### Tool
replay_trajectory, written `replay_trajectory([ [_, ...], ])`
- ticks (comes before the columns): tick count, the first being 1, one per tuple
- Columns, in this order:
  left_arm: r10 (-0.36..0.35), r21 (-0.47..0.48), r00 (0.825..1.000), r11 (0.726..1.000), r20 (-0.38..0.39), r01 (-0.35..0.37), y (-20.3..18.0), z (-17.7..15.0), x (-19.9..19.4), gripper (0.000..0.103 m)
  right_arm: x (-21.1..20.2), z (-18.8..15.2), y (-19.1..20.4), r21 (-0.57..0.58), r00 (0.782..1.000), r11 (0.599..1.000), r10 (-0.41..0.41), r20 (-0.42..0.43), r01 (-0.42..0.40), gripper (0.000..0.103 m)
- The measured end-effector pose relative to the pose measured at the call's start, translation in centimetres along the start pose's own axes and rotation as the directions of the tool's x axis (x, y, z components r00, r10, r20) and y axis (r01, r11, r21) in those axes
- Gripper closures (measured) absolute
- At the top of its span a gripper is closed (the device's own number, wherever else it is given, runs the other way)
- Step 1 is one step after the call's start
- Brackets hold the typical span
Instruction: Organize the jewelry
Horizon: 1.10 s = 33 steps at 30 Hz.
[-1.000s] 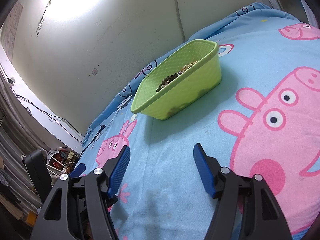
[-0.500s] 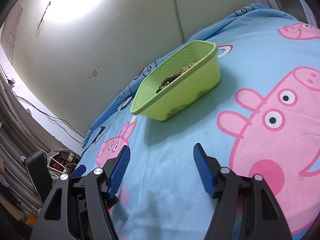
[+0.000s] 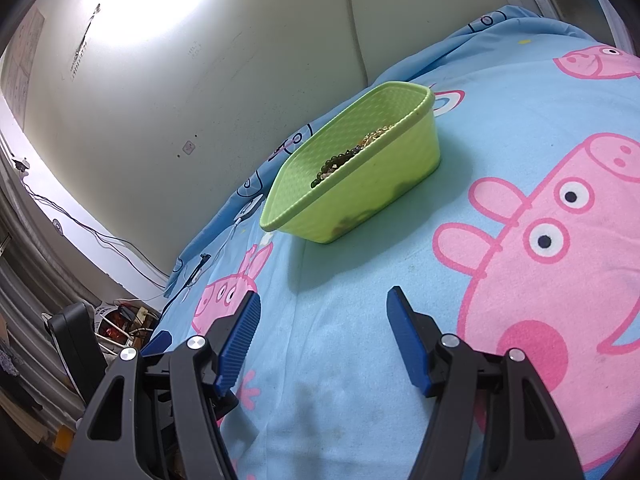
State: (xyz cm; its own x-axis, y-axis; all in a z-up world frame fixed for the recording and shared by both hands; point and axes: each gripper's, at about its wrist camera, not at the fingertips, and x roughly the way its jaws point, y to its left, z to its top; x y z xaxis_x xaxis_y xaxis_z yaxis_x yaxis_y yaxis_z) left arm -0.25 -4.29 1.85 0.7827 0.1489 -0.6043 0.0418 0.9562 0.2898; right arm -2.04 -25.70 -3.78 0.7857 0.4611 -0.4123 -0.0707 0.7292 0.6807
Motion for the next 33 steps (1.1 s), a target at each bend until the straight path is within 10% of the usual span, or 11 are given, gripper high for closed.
replay_trajectory([
  [33,0.0,0.018,1.0,1.0,-0.001,0.0,-0.04,0.23,0.23,0.006,-0.04,0.14,-0.26,0.005,1.0,1.0,0.008,0.004,-0.008,0.056],
])
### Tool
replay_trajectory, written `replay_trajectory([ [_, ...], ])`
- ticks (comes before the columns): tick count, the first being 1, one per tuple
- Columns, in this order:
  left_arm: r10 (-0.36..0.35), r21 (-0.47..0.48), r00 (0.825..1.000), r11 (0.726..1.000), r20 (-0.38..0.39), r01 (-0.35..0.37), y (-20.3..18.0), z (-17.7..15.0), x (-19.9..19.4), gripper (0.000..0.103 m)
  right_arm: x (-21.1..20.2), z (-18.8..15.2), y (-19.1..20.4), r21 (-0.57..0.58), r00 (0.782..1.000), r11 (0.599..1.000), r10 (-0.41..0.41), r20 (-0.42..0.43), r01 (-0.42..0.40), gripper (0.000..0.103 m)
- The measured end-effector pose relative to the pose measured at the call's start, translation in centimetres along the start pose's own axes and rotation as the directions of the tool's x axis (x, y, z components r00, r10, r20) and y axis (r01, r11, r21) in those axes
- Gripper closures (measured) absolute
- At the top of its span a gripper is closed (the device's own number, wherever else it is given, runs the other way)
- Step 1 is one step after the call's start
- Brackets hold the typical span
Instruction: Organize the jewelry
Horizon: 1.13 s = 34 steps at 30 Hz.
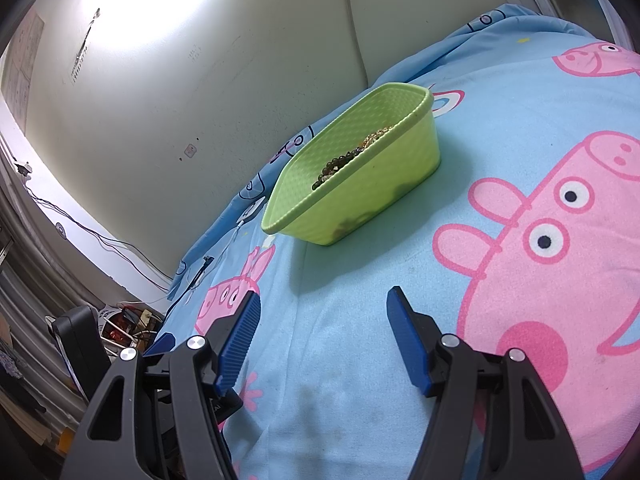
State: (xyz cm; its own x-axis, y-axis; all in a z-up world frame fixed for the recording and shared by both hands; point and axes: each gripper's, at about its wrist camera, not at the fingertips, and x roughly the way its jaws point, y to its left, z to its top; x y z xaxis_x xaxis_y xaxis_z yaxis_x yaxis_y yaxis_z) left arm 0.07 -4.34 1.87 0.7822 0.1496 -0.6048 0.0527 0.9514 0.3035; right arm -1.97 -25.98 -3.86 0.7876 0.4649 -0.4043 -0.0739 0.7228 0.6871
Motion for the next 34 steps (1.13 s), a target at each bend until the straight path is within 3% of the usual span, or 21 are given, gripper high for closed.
replay_trajectory([
  [27,-0.004,0.008,1.0,1.0,0.001,0.004,-0.05,0.1,-0.13,0.006,0.01,0.08,-0.12,0.0,1.0,1.0,0.002,-0.001,-0.002,0.056],
  [34,-0.023,-0.02,0.999,1.0,-0.038,0.022,0.21,0.15,0.63,0.006,0.34,-0.11,0.7,-0.034,0.999,0.999,-0.041,-0.01,0.041,0.05],
])
